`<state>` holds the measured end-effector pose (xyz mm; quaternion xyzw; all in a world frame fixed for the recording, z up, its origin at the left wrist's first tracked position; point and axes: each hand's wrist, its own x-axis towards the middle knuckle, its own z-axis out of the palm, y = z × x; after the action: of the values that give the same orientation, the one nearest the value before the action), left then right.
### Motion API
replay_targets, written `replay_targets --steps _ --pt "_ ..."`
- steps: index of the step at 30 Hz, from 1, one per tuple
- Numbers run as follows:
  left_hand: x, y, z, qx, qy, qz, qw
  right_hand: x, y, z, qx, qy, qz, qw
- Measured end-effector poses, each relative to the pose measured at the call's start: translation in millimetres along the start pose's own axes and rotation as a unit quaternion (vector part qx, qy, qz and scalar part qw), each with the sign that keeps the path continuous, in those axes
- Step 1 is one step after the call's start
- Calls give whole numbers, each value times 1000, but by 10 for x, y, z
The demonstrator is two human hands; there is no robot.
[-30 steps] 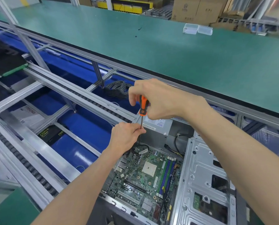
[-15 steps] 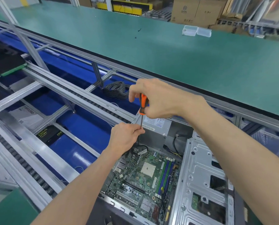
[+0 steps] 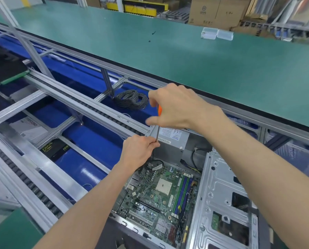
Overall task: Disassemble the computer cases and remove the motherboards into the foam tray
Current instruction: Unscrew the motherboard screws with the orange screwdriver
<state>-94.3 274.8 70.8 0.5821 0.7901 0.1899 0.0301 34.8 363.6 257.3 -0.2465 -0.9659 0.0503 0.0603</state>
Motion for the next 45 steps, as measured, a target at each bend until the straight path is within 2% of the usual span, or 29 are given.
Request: replay_targets --steps 1,3,6,10,12,14,17,20,23,24,25,27,29,32,36,38,41,43,45 --pt "1 -2 0 3 -4 -4 1000 8 -33 23 -44 15 30 998" --pt "-6 -1 -1 -4 -10 -13 1000 11 -120 40 -61 24 29 997" --pt "-15 13 -4 -6 -13 -19 1000 43 -124 67 -34 12 -28 999" --pt "-20 15 -17 -14 -19 -17 1000 -9 -62 -35 72 -63 -83 992" --pt "-16 12 -21 -9 -22 -17 1000 -31 -61 -6 85 -32 -63 994" --pt "-14 14 -20 -4 -24 -20 999 -5 -75 52 7 32 -18 999" --pt "-23 19 -19 -10 -26 -22 999 26 -150 93 -48 48 14 998" --pt "-21 26 -20 -2 -31 -21 999 51 -111 88 -20 9 -38 999" --pt "-17 16 -18 -3 -34 -21 999 -6 -64 10 95 -57 -84 990" --pt "-19 11 -16 -3 -33 -20 999 -18 -55 2 113 -57 -83 988" --pt "-19 7 -12 0 -29 -18 999 -32 -55 10 109 -39 -77 990" --pt "-13 3 -10 8 -24 -18 1000 -20 -55 52 14 23 -32 999" --pt "-9 2 -7 11 -29 -20 999 -5 -101 82 -43 42 20 998" --pt "-9 1 -6 6 -37 -27 999 40 -121 117 -7 22 -19 1000" --pt "-5 -9 5 14 -34 -21 999 -18 -42 93 126 -15 -62 990" --pt "-2 -8 3 18 -28 -16 999 -42 -37 151 163 26 -39 986" --pt "-2 -13 -1 28 -31 -15 999 -52 -62 357 200 133 18 971" --pt "-10 -6 -3 29 -27 -15 999 -105 -101 568 266 204 58 940" --pt "-18 10 -10 27 -13 -9 999 -179 -137 812 323 232 104 912"
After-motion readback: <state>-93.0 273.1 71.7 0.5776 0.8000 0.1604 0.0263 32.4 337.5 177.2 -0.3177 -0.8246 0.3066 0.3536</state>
